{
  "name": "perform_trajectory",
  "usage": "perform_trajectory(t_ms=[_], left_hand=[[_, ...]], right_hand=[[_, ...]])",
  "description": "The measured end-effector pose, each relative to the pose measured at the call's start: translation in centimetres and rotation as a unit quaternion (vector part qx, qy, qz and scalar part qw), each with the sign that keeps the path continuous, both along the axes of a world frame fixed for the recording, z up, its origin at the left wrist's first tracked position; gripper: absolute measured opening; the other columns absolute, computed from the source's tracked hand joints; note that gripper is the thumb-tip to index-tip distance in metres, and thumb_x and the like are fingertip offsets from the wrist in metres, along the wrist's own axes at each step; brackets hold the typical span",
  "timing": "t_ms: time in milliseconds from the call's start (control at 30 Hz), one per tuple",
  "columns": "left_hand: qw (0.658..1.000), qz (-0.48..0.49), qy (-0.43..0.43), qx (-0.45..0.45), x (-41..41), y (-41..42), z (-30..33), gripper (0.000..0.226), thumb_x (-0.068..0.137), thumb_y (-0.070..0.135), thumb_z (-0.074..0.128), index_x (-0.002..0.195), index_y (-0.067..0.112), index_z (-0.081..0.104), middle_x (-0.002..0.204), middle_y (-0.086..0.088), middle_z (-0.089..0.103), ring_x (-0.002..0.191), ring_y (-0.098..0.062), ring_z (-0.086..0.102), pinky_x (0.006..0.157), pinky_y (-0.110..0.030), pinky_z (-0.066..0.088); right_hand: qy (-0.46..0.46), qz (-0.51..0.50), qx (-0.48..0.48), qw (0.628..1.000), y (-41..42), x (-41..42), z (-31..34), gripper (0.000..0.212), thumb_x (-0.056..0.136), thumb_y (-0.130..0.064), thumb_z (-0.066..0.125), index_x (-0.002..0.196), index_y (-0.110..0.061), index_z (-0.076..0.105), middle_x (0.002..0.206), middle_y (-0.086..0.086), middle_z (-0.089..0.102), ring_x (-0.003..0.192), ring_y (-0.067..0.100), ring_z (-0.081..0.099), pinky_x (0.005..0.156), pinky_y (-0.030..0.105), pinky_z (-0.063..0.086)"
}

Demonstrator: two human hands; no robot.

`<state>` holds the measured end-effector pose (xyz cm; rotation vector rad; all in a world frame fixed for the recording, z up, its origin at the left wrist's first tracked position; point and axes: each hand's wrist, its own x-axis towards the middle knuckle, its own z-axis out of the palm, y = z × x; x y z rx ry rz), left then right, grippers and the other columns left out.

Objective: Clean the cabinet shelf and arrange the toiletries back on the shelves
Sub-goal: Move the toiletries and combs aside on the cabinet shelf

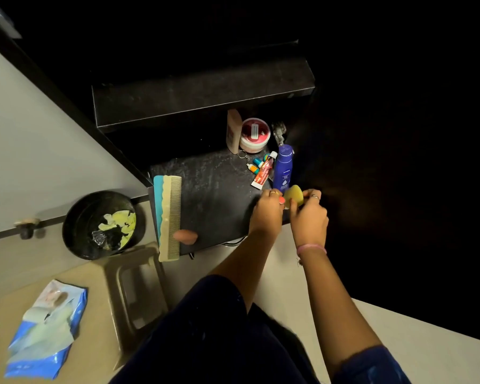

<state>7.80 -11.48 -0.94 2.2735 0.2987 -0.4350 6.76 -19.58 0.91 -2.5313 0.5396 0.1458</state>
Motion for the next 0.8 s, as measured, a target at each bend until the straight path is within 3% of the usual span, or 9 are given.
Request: perform_trajectory(t_ms=[167, 233, 333, 467, 567, 667, 733, 800], left_hand=[[0.989, -0.081, -0.057, 0.107, -0.2, 1.3, 0.9, 0.029, 0.096, 0.018, 0.043, 0.116, 0.001, 0.055, 0.119, -0.016, 0.057, 0.11, -0.026, 0.056, 0.09, -0.029, 0.043], [0.993, -0.067, -0.057, 0.081, 0.0, 2.9, 1.9, 0.03, 0.096, 0.017, 0.039, 0.113, -0.001, 0.056, 0.114, -0.018, 0.061, 0.106, -0.028, 0.059, 0.089, -0.031, 0.045], [0.993, -0.074, -0.075, 0.044, 0.6, 6.7, 4.2, 0.033, 0.081, 0.017, 0.043, 0.093, -0.004, 0.066, 0.095, -0.022, 0.068, 0.09, -0.034, 0.065, 0.081, -0.037, 0.05], [0.991, -0.097, -0.082, 0.047, 1.3, 12.9, 6.9, 0.011, 0.076, 0.005, 0.063, 0.082, -0.001, 0.069, 0.083, -0.017, 0.069, 0.078, -0.028, 0.065, 0.076, -0.032, 0.053], [0.996, -0.06, -0.033, 0.066, 0.9, 16.9, 6.8, 0.013, 0.077, 0.014, 0.069, 0.087, 0.006, 0.068, 0.084, -0.007, 0.068, 0.078, -0.015, 0.062, 0.08, -0.022, 0.05], [0.997, -0.035, -0.015, 0.066, -0.3, 19.3, 5.6, 0.01, 0.078, 0.012, 0.068, 0.087, 0.008, 0.066, 0.072, 0.003, 0.061, 0.062, 0.001, 0.058, 0.06, 0.002, 0.041], [0.997, -0.035, -0.004, 0.073, -1.0, 20.0, 5.1, 0.01, 0.079, 0.012, 0.069, 0.088, 0.008, 0.067, 0.067, 0.009, 0.056, 0.058, 0.003, 0.054, 0.057, 0.007, 0.035], [0.994, -0.06, 0.003, 0.091, -1.6, 20.5, 4.5, 0.011, 0.08, 0.016, 0.068, 0.088, 0.008, 0.07, 0.073, 0.008, 0.056, 0.067, -0.003, 0.053, 0.061, 0.009, 0.031]], right_hand=[[-0.015, 0.013, -0.001, 1.0, -0.5, 0.0, -0.3, 0.026, 0.093, -0.03, 0.053, 0.11, -0.01, 0.055, 0.093, 0.018, 0.068, 0.087, 0.037, 0.064, 0.072, 0.039, 0.051], [-0.019, 0.022, 0.006, 1.0, -0.8, 0.0, -0.5, 0.026, 0.092, -0.031, 0.054, 0.108, -0.011, 0.057, 0.093, 0.017, 0.069, 0.088, 0.038, 0.064, 0.074, 0.038, 0.05], [-0.029, 0.04, 0.011, 0.999, -0.8, 0.0, -0.6, 0.027, 0.091, -0.032, 0.056, 0.108, -0.012, 0.058, 0.093, 0.017, 0.07, 0.089, 0.038, 0.064, 0.076, 0.041, 0.051], [-0.036, 0.082, 0.032, 0.995, 0.6, 0.2, -0.1, 0.035, 0.088, -0.037, 0.059, 0.115, -0.015, 0.058, 0.097, 0.015, 0.071, 0.088, 0.032, 0.066, 0.078, 0.045, 0.056], [-0.016, 0.128, 0.06, 0.99, 2.2, 0.5, 0.0, 0.036, 0.086, -0.037, 0.063, 0.115, -0.017, 0.058, 0.098, 0.014, 0.07, 0.087, 0.03, 0.067, 0.08, 0.043, 0.056], [-0.007, 0.217, 0.14, 0.966, 4.2, 0.2, 0.1, 0.026, 0.085, -0.026, 0.066, 0.109, -0.018, 0.062, 0.094, 0.009, 0.071, 0.087, 0.023, 0.068, 0.084, 0.038, 0.054], [0.014, 0.284, 0.148, 0.947, 5.6, 0.1, 0.1, 0.024, 0.087, -0.023, 0.064, 0.111, -0.017, 0.062, 0.1, 0.009, 0.071, 0.092, 0.023, 0.066, 0.088, 0.036, 0.052], [0.022, 0.347, 0.132, 0.928, 7.1, 0.1, 0.0, 0.025, 0.088, -0.023, 0.062, 0.113, -0.018, 0.061, 0.104, 0.008, 0.07, 0.095, 0.024, 0.065, 0.088, 0.035, 0.05]])
